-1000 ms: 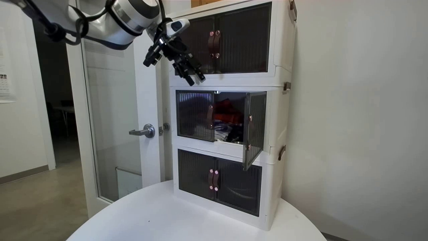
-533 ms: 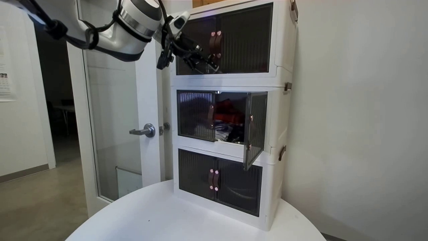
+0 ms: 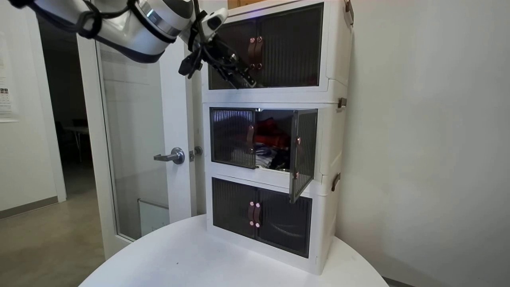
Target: Close the doors of the middle shelf
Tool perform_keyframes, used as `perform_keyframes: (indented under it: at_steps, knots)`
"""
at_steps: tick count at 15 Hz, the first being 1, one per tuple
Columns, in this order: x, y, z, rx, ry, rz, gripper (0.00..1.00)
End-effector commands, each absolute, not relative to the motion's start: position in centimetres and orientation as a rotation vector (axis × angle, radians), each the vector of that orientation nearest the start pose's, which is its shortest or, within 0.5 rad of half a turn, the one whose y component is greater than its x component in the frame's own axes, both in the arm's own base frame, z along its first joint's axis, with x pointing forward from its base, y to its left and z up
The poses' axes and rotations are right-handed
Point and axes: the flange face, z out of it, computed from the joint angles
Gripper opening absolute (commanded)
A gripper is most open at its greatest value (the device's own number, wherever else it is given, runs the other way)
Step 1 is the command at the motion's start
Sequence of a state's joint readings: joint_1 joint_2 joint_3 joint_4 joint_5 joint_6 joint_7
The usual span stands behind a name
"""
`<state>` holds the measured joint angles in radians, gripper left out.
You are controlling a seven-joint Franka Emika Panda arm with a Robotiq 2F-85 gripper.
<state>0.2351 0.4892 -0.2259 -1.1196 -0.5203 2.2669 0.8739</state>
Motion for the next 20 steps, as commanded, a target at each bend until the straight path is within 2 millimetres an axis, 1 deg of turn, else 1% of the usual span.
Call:
perform_keyframes:
  at_steps: [1,3,5,7,8,10,13,15,16,20]
  knots:
    - [69.6,4.1,63.2,-2.937,0.754,-1.184,1.0]
    - [67.6,3.5,63.6,-2.945,0.677,-1.058,1.0]
    - [65.7,2.5,63.8,-2.935,0.608,-0.933,1.0]
    - [63.6,0.9,63.7,-2.953,0.57,-0.765,1.0]
    - [62.6,-0.5,63.5,-2.984,0.59,-0.687,1.0]
    - [60.9,-3.4,63.4,-3.067,0.67,-0.588,1.0]
    - [58.9,-7.3,63.4,-3.174,0.814,-0.512,1.0]
    - [58.0,-9.2,63.3,-3.225,0.862,-0.463,1.0]
    - [57.8,-10.0,63.1,-3.239,0.858,-0.429,1.0]
    - [58.1,-12.6,61.3,-3.255,0.832,-0.363,1.0]
